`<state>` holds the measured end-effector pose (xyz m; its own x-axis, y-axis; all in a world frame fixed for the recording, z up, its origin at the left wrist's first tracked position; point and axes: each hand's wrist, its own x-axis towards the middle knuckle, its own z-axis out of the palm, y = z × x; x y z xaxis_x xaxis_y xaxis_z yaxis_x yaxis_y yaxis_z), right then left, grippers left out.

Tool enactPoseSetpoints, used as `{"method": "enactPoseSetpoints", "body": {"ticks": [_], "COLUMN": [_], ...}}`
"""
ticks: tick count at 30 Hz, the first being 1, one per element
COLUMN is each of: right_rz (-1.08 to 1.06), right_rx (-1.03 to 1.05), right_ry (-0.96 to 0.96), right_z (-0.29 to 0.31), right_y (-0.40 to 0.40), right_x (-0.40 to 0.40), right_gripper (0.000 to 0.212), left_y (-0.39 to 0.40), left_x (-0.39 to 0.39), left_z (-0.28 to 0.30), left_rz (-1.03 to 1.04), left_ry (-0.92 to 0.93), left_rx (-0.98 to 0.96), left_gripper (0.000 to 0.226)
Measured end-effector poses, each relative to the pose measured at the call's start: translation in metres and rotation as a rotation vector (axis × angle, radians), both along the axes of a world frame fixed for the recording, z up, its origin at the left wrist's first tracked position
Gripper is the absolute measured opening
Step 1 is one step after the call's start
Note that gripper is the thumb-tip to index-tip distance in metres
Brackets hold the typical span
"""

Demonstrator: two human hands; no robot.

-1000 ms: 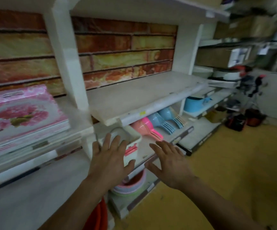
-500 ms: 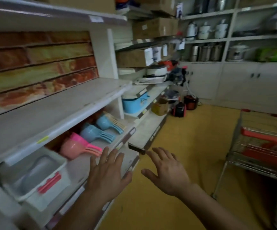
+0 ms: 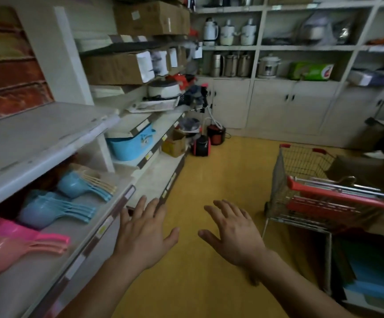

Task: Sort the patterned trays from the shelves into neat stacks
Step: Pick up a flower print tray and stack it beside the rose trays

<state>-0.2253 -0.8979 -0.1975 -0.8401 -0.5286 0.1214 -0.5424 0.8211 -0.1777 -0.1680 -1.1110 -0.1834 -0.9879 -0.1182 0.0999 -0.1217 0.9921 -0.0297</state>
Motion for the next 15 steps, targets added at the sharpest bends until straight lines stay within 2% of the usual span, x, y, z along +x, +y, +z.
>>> {"method": "enactPoseSetpoints", "body": {"ticks": [9, 15], "right_rz": [-0.109, -0.141], "right_rx": [0.029, 0.016], "right_ry": [0.049, 0.053], "right_z": [0.024, 0.019], "right_y": [-0.042, -0.049], "right_x": [-0.135, -0.203], "right_gripper": [0.070, 0.067], "left_y": [-0.050, -0.056], "left_x": [-0.158, -0.233], "left_z": [0.015, 0.013], "left_rz": [-0.088, -0.127], "left_ry": [0.044, 0.028], "left_rx": [0.033, 0.026], "left_gripper": [0.089, 0.089]}}
